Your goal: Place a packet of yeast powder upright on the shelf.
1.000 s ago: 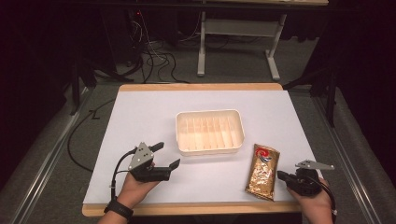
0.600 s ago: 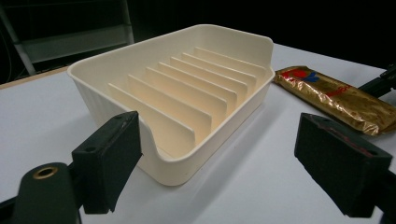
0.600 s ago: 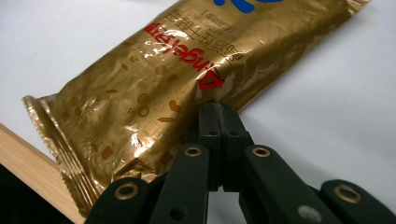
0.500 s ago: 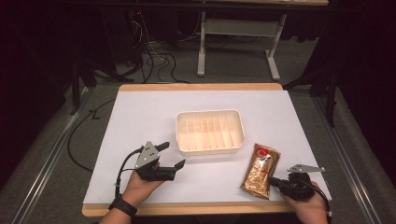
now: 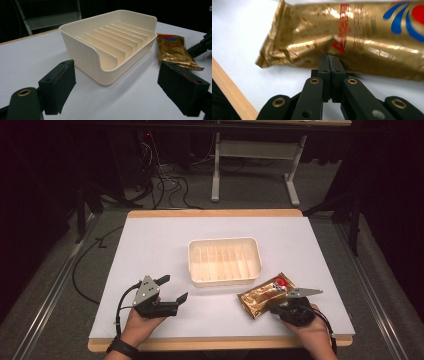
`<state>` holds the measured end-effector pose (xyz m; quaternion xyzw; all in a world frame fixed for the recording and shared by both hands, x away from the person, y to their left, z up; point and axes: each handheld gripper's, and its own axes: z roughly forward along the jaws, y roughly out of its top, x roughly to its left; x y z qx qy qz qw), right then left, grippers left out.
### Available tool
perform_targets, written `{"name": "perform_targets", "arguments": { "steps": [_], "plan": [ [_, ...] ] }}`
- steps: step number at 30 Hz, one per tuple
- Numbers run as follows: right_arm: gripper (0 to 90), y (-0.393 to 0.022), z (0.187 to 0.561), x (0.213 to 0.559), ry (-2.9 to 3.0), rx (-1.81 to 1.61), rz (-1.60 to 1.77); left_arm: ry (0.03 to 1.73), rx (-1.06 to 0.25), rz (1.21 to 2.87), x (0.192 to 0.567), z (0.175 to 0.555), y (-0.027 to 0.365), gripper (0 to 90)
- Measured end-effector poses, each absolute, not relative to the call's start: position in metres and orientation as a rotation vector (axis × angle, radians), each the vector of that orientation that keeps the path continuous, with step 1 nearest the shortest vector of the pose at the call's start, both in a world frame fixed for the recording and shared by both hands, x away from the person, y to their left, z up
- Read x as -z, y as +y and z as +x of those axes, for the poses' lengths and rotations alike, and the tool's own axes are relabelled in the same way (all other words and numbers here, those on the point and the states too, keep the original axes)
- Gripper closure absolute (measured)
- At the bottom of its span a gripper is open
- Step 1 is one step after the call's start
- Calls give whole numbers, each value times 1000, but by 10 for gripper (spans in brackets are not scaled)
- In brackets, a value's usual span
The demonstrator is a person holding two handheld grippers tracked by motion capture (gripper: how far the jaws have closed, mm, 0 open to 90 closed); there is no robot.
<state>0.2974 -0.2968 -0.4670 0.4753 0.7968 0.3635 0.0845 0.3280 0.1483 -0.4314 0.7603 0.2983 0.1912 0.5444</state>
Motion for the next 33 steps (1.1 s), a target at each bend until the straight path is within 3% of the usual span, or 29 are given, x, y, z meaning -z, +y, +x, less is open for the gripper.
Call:
{"name": "perform_targets", "arguments": {
  "steps": [8,17,22,29,33],
  "plan": [
    [900,-306,302,446,2155,-1204,1407,707,-446,1826,435,330,146,154],
    [897,-295,310,465,2279,-1132,1420,705,-444,1830,436,329,143,154],
    [826,-308,311,454,2168,-1205,1458,704,-445,1836,436,329,142,154],
    [590,-342,321,452,1932,-1260,1662,704,-448,1839,437,329,142,154],
    [501,-364,321,458,1809,-1325,1813,703,-445,1842,437,329,141,154]
  ]
}}
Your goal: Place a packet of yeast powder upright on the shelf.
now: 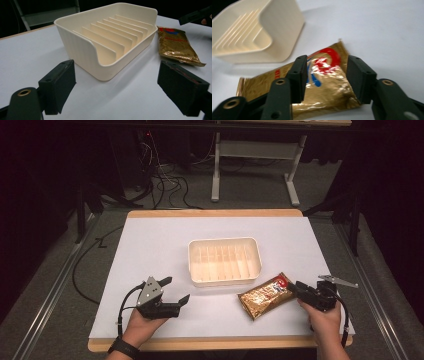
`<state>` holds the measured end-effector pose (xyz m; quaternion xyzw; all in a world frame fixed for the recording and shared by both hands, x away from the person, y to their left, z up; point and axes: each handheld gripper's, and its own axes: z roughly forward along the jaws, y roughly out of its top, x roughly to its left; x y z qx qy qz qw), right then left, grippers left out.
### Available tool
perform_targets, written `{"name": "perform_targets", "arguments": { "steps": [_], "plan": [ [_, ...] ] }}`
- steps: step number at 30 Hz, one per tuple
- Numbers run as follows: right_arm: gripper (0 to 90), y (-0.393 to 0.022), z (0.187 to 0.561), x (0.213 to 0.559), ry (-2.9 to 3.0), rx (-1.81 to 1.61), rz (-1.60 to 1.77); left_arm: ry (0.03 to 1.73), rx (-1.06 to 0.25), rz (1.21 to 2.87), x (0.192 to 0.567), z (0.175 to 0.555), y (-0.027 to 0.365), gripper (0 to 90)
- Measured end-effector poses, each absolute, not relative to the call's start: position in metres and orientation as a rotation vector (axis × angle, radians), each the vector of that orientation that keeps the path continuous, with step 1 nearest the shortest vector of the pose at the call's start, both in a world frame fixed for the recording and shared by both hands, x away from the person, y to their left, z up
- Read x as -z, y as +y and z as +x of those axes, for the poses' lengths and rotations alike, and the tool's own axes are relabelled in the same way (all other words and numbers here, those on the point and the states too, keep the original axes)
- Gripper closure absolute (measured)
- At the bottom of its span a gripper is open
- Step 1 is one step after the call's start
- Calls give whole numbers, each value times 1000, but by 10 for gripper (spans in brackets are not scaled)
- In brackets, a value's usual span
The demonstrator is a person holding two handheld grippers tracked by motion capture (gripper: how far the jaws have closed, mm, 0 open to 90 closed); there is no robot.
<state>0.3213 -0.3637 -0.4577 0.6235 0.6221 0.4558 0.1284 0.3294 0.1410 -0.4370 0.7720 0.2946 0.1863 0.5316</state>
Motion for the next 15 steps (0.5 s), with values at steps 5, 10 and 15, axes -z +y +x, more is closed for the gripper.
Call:
{"name": "perform_targets", "arguments": {
  "steps": [5,10,15],
  "plan": [
    [453,-384,324,472,1715,-1382,1985,698,-443,1850,437,329,141,154],
    [434,-393,326,483,1676,-1487,2111,698,-444,1847,437,329,141,154],
    [430,-393,326,487,1652,-1566,2142,696,-444,1854,437,329,141,155]
  ]
}}
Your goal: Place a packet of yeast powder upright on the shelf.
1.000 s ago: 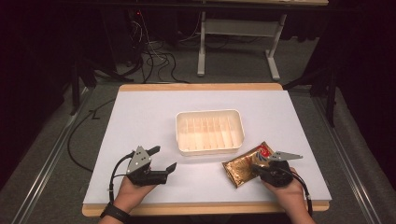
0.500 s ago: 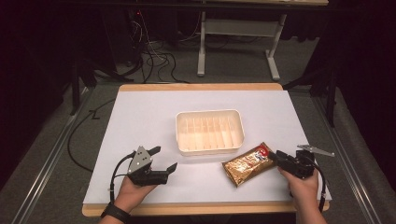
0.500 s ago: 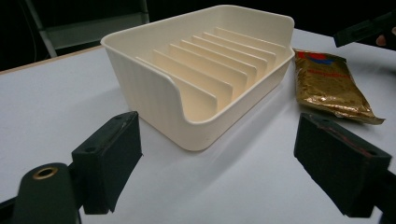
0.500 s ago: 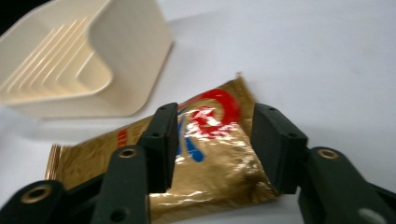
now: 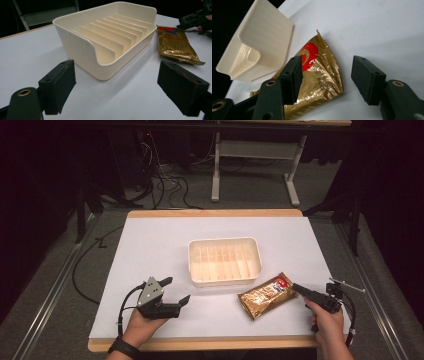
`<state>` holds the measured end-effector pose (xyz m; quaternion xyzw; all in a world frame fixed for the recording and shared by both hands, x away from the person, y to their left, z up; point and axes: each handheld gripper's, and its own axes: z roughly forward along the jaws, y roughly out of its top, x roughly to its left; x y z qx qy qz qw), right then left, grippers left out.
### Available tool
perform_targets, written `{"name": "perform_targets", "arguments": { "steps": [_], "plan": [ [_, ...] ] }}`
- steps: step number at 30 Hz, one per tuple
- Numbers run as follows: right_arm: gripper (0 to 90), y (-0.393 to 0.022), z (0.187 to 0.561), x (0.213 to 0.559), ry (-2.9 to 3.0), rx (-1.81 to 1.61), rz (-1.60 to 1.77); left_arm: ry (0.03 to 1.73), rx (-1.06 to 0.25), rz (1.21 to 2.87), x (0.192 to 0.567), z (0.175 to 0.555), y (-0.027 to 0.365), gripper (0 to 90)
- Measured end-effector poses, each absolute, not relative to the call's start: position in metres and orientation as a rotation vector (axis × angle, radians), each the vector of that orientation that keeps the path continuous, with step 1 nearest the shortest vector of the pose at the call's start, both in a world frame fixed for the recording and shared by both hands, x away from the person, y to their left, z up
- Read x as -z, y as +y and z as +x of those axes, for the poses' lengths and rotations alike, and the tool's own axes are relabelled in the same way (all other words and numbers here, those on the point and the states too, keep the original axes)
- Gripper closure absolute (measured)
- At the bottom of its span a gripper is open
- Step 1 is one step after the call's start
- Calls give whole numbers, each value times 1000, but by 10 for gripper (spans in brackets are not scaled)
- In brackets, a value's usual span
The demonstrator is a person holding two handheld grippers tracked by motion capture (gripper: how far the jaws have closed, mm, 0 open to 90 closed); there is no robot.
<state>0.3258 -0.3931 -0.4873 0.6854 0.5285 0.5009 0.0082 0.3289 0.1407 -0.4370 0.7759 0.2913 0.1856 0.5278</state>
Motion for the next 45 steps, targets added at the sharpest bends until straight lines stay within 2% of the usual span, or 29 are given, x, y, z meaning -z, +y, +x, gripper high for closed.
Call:
{"name": "perform_targets", "arguments": {
  "steps": [10,21,36,45],
  "plan": [
    [490,-392,330,495,1660,-1716,2197,697,-446,1855,437,329,141,155],
    [876,-392,326,487,1707,-1702,2111,695,-448,1858,437,328,141,155],
    [900,-369,301,423,1713,-1568,1587,695,-454,1850,436,328,142,155],
    [900,-352,285,398,1666,-1577,1373,694,-459,1847,435,328,143,155]
  ]
}}
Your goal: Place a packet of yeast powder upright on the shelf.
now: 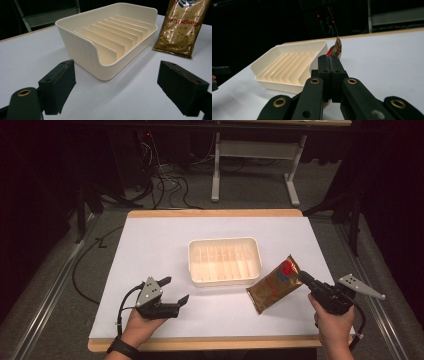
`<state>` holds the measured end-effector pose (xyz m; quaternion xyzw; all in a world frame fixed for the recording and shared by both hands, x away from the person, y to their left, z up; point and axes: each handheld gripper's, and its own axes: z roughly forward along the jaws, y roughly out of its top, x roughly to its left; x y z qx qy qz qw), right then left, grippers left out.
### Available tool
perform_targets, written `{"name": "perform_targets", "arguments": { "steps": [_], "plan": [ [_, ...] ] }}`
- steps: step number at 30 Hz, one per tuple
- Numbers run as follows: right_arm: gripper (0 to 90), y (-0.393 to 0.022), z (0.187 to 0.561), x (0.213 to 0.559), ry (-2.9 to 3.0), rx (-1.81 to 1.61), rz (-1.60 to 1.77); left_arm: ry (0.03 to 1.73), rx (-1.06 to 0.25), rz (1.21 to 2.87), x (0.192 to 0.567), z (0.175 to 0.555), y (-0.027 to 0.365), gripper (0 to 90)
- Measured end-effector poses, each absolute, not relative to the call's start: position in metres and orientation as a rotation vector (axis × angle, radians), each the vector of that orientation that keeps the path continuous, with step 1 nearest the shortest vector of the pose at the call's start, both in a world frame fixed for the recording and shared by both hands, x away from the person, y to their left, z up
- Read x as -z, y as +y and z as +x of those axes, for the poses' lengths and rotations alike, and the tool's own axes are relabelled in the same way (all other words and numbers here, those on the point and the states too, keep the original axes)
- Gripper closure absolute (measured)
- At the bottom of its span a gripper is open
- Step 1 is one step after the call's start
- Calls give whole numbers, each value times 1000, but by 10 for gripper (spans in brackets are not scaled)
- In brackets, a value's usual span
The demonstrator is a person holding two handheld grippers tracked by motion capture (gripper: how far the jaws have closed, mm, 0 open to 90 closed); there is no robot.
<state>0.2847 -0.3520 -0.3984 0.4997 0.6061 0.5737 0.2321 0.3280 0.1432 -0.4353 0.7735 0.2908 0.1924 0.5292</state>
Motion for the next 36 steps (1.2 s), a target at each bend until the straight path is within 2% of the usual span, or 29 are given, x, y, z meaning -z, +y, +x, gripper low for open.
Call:
{"name": "perform_targets", "arguments": {
  "steps": [13,36],
  "plan": [
    [900,-337,278,381,1645,-1510,1214,699,-464,1844,435,328,144,156],
    [900,-330,276,363,1596,-1526,1148,705,-461,1839,435,328,145,156]
  ]
}}
